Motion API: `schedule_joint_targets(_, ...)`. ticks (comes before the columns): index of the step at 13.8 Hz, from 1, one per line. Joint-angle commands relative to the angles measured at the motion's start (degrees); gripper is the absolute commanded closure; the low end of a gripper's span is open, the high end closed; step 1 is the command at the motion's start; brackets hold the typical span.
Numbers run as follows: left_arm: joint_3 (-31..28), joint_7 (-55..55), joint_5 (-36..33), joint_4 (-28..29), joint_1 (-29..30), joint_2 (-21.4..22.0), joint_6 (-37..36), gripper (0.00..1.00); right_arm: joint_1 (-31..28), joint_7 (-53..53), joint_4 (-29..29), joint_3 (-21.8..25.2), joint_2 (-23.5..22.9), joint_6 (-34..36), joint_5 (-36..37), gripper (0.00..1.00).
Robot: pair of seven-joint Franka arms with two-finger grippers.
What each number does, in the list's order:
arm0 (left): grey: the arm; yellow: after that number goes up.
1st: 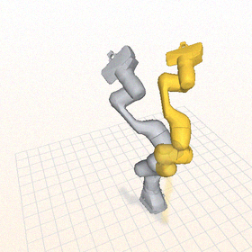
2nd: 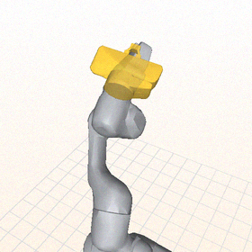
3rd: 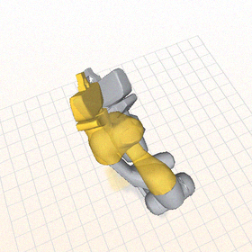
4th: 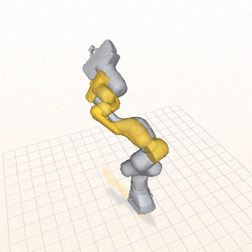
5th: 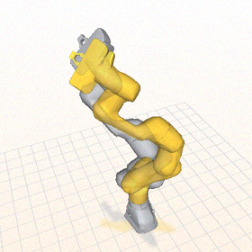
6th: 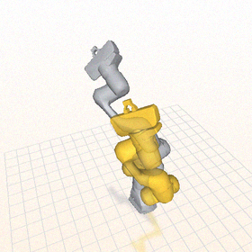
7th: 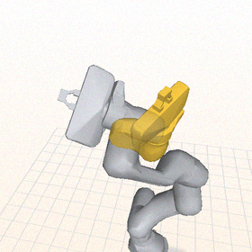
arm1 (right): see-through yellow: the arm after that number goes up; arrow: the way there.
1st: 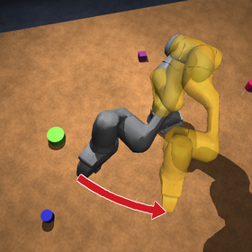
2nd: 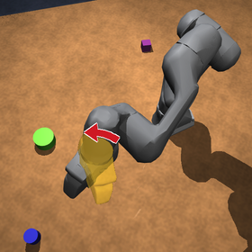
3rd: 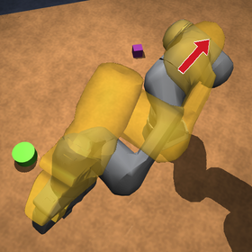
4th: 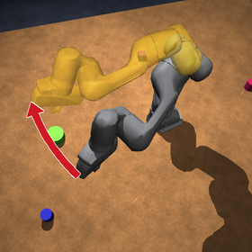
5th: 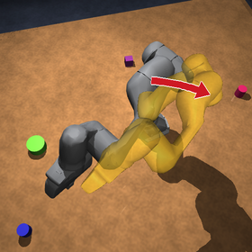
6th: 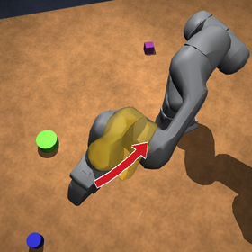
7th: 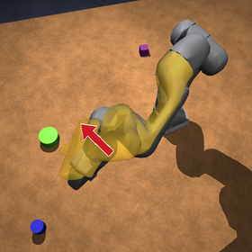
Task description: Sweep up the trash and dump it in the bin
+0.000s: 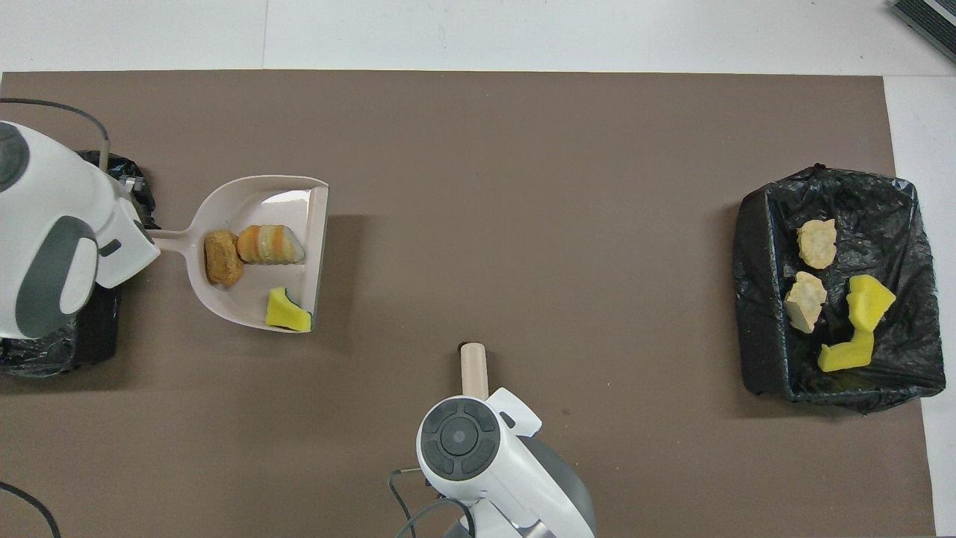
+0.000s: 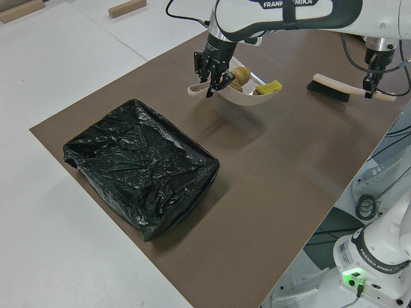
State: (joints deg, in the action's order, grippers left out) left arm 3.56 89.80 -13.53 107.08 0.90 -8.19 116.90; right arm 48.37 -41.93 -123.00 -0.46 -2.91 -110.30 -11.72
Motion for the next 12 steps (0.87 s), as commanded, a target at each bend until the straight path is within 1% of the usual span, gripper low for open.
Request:
schedule_joint_targets(1,0.5,6.4,2.4,-6.0,4.7,-0.2,-5.7,1.0,0.2,-1.5,-4.4,-0.3,3.3,-4.4,2.8,1.0)
schedule_joint_targets(3,0.2,9.9,6.9,-9.8,9.5,-1.0,-8.8,1.0,0.4,-1.7,-10.5,-0.4,5.4,-13.2,2.8,1.0)
schedule_joint_targets(4,0.2,11.2,7.0,-10.8,11.8,-1.2,-9.8,1.0,0.5,-1.7,-12.2,-0.4,6.1,-15.0,2.8,1.0)
schedule_joint_targets(7,0.2,15.9,6.7,-16.3,16.5,-2.6,-13.9,1.0,0.3,-1.7,-12.4,-0.4,5.9,-15.4,2.4,1.0)
schedule_joint_targets(8,0.2,19.0,6.8,-17.9,18.4,-3.1,-13.9,1.0,0.1,-1.3,-11.7,-0.4,5.5,-14.7,2.3,0.94)
schedule_joint_targets(9,0.2,21.4,6.6,-19.7,19.7,-3.6,-13.8,1.0,0.0,-1.0,-10.6,-0.4,5.2,-14.2,2.3,0.5)
schedule_joint_targets(10,0.1,23.0,6.5,-21.0,21.4,-4.0,-13.7,1.0,-0.2,-0.7,-9.9,-0.4,5.4,-13.1,2.3,0.01)
schedule_joint_targets(12,0.1,25.2,5.4,-21.6,24.4,-4.3,-12.6,1.0,-0.6,-0.5,-6.0,-0.3,5.3,-8.5,2.3,0.0)
